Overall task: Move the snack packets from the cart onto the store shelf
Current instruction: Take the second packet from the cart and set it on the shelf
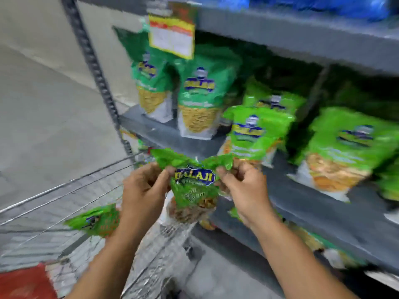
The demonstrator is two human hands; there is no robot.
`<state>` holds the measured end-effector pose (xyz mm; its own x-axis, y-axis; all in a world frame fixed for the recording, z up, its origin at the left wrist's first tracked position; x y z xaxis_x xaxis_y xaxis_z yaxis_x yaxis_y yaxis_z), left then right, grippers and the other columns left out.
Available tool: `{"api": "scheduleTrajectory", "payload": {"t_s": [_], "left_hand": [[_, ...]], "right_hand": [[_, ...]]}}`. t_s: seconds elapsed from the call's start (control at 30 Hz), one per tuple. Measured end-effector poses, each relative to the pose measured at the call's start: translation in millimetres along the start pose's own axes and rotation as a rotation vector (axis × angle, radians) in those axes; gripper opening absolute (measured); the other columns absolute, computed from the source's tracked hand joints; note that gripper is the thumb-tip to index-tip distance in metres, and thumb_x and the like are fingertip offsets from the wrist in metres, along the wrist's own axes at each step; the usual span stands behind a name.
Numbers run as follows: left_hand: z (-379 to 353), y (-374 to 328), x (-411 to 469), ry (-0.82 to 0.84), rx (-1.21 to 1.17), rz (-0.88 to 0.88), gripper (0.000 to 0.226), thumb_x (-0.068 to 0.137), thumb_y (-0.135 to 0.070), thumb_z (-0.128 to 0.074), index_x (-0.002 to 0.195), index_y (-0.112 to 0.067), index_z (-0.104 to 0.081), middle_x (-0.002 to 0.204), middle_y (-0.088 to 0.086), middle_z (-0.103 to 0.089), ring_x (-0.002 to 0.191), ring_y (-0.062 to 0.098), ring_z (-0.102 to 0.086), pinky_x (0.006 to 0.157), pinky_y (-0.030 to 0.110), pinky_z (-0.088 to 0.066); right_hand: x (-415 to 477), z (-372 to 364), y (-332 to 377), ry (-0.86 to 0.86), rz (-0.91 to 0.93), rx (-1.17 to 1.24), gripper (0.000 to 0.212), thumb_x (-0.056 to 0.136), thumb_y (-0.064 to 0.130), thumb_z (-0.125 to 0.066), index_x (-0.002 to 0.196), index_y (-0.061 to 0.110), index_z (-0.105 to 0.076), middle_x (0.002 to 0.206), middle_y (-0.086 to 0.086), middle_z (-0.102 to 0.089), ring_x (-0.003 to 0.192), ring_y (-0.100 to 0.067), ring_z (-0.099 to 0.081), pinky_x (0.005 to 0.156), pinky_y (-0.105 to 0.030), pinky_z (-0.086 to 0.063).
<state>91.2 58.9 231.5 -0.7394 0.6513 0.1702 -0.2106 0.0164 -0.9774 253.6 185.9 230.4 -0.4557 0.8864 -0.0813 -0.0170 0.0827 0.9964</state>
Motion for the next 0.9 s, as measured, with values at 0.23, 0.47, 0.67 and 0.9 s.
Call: {"api": "scheduleTrajectory", "payload": {"t_s": [0.23, 0.47, 0.67, 0.9], "left_hand": [[-164, -68, -23, 0.333, 0.061, -0.175, 0.048, 0.08, -0.05, -0.058, 0.073, -0.002, -0.06, 0.067, 0.03, -0.061, 0.056, 0.022, -0.054, 0.057, 0.057, -0.053], [-284, -85, -23, 0.49, 0.193, -0.183, 0.048, 0.088, -0.027, -0.064, 0.051, -0.016, -0.035, 0.048, -0.003, -0.033, 0.055, 0.016, -0.039, 0.06, 0.049, -0.054], [-312, -81, -28, 0.554, 0.067, 0.057, 0.027, 0.092, -0.021, -0.061, 0.066, -0.014, -0.058, 0.069, 0.011, -0.055, 0.07, 0.021, -0.052, 0.073, 0.048, -0.057], [-311, -75, -30, 0.606, -0.047, 0.148, 0.026, 0.094, -0.017, -0.057, 0.112, 0.002, -0.062, 0.094, 0.008, -0.071, 0.075, 0.018, -0.065, 0.076, 0.035, -0.055]], "right_hand": [[-48, 174, 47, -0.336, 0.145, 0.086, 0.013, 0.085, 0.007, -0.063, 0.088, 0.017, -0.055, 0.049, 0.012, -0.059, 0.052, -0.003, -0.061, 0.064, -0.023, -0.052], [-35, 268, 31, -0.614, 0.15, 0.024, 0.035, 0.085, 0.01, -0.065, 0.117, 0.001, -0.054, 0.056, 0.007, -0.059, 0.06, -0.012, -0.061, 0.072, -0.035, -0.052], [-18, 296, 15, -0.628, 0.135, 0.014, 0.018, 0.085, 0.016, -0.066, 0.096, 0.022, -0.054, 0.051, 0.009, -0.063, 0.069, -0.02, -0.065, 0.076, -0.042, -0.05], [-15, 296, 7, -0.624, 0.126, -0.027, 0.033, 0.085, 0.023, -0.067, 0.114, 0.011, -0.056, 0.073, 0.0, -0.066, 0.08, -0.021, -0.07, 0.083, -0.047, -0.055]]}}
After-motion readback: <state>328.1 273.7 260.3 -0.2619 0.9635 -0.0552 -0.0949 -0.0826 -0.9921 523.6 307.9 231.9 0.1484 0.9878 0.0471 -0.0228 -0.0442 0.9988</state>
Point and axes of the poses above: each hand's wrist, its own x-axis towards the middle knuckle, its own z-axis out of the back of the hand, y = z × x, the point moved 5 cm from there along x, towards the middle knuckle
